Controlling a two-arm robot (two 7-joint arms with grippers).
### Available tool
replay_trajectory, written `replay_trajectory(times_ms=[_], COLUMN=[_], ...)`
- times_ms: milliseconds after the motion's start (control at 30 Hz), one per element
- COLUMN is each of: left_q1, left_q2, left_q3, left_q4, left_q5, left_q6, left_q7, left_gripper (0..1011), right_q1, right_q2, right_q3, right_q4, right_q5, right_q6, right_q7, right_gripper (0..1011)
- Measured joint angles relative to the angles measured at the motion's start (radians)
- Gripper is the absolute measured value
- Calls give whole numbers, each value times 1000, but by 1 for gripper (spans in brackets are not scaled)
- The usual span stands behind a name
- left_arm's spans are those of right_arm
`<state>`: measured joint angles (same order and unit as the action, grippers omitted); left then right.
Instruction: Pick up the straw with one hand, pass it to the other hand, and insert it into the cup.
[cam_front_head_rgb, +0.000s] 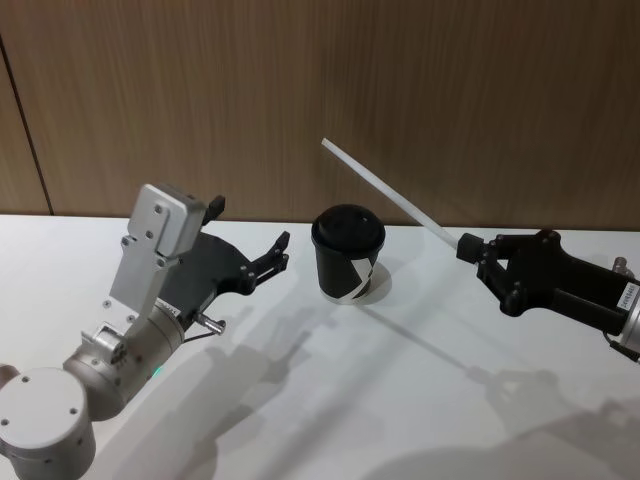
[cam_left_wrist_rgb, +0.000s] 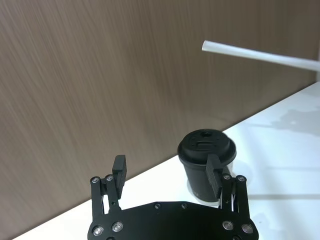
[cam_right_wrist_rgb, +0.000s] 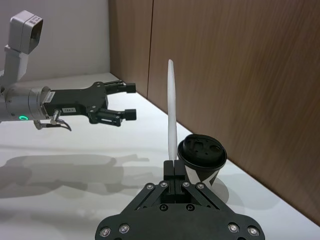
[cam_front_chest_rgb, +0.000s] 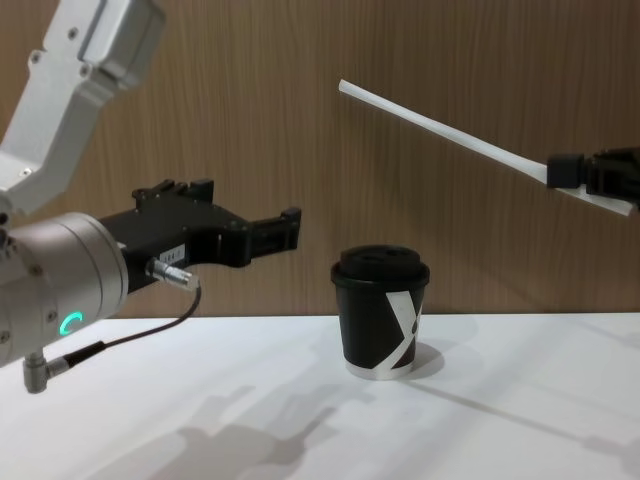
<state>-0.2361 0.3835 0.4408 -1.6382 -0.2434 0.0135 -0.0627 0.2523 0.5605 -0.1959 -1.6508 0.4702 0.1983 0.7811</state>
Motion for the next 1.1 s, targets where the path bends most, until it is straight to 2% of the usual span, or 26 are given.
replay_trajectory(times_ms=[167,367,467,500,1100], left_q1=[2,6,8,8,-1], left_q2=[-3,-12,-21,-21,-80], left_q3=[-14,-37,-53,-53,-121], left_q4=[-8,-19,-24,-24,-22], left_q5=[-44,-116,-166,-166,-432], left_q6=[3,17,29,29,104], left_q7=[-33,-86,-119,-119,-248], left_gripper=[1000,1000,1000,1000,1000], right_q1=[0,1,1,1,2], right_q2=[0,0,0,0,0], right_q3=[-1,-2,-2,-2,-3], right_q4=[-1,-1,-1,-1,-2], right_q5=[0,1,1,1,2], right_q6=[0,1,1,1,2], right_q7=[0,1,2,2,2], right_gripper=[5,5,5,5,5])
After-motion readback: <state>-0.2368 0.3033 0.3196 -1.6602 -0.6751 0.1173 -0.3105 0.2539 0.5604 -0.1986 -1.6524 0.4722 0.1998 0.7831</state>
